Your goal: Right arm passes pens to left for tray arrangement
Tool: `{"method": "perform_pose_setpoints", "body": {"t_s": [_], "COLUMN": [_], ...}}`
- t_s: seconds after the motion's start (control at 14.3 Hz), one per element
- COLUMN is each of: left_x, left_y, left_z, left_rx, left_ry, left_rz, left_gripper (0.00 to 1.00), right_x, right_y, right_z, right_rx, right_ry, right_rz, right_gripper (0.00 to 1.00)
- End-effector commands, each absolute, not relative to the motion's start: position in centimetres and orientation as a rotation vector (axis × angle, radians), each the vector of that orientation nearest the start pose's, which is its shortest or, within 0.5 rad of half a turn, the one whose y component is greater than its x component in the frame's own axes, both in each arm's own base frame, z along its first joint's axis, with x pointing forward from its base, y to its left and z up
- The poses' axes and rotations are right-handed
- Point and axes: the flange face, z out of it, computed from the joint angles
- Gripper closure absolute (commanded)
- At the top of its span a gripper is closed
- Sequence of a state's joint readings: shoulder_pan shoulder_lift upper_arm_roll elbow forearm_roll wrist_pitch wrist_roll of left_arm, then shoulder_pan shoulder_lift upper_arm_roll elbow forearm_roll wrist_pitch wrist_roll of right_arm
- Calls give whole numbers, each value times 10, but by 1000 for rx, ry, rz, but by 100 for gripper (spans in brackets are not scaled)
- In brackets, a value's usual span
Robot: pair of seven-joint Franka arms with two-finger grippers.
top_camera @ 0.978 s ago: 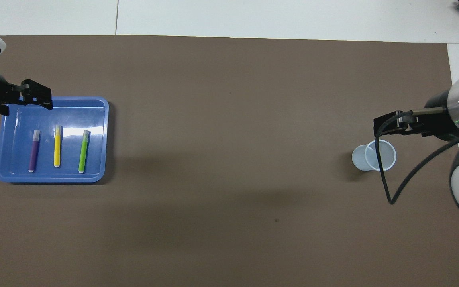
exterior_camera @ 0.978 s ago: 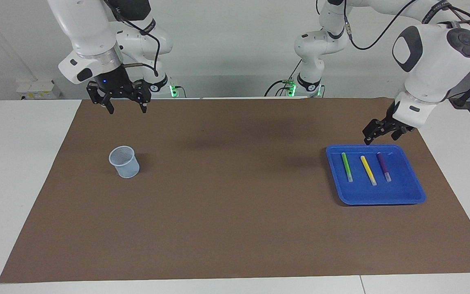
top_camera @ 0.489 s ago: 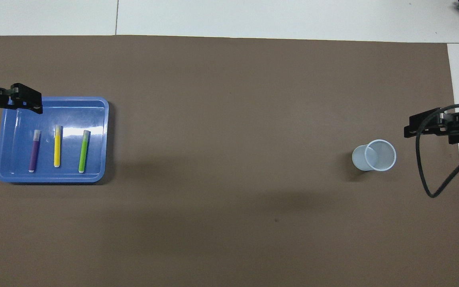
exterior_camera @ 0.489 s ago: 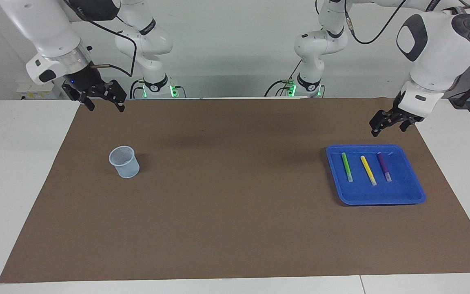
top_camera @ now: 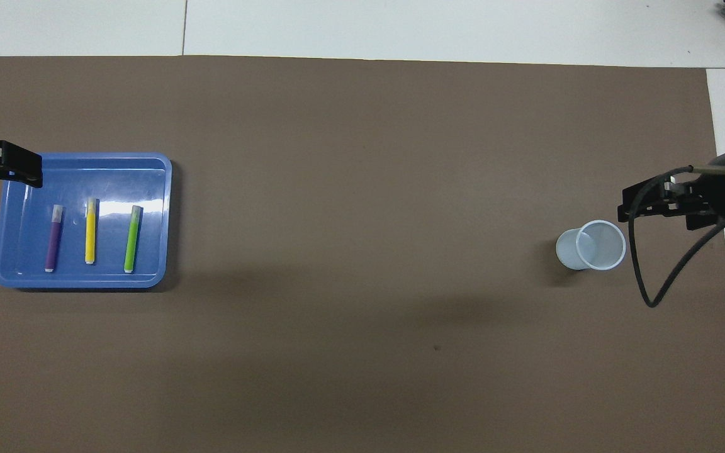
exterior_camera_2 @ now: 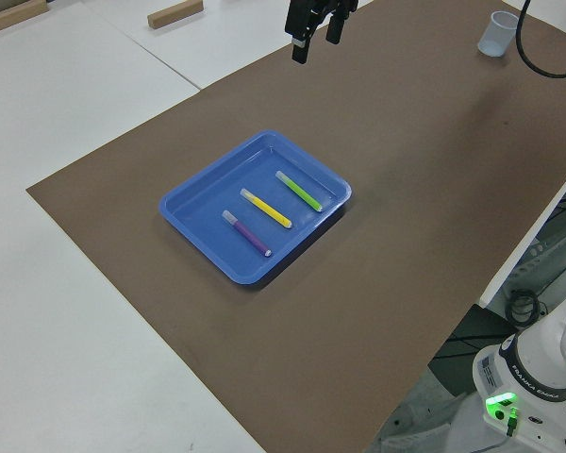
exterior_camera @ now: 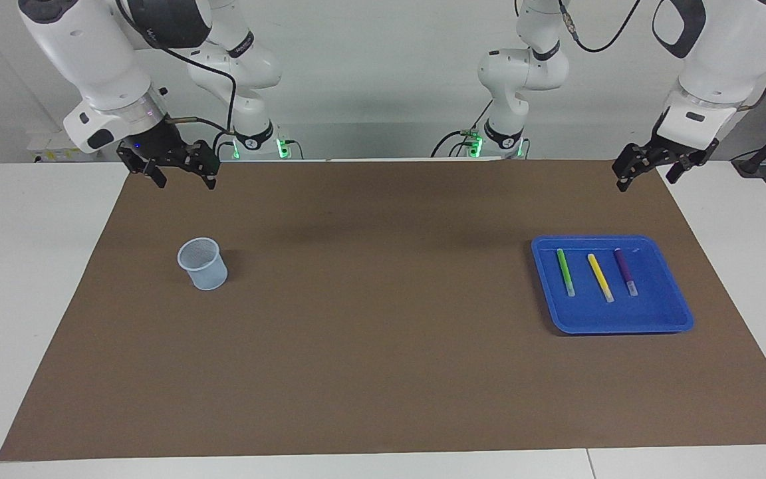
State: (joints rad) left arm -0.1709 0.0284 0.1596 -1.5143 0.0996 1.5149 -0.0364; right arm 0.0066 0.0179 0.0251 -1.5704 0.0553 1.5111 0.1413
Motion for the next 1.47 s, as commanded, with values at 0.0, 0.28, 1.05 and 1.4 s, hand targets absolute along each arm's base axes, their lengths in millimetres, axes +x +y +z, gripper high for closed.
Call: {"method": "perform_pose_setpoints", "body": {"t_s": [0.0,0.28,1.05,1.4], "left_x": [549,550,546,539], "left_y": [21,5,-6,-6], "left_z": [628,633,617,611], "left_rx": [-3023,-3020,-3097,-3120], "left_ry": [-62,-22,20,11], "left_rz": [87,71,80,143], "left_gripper": [0,0,0,0], "right_x": [549,550,554,553], "right_y": [22,24,-22,-21], "right_z": [621,625,625,625], "right_rx": [-3113,-3149,-3136,-3134], "right_ry": [152,133,263,267], "right_rz": [61,3,-29,-22], "right_gripper": [0,0,0,0]}}
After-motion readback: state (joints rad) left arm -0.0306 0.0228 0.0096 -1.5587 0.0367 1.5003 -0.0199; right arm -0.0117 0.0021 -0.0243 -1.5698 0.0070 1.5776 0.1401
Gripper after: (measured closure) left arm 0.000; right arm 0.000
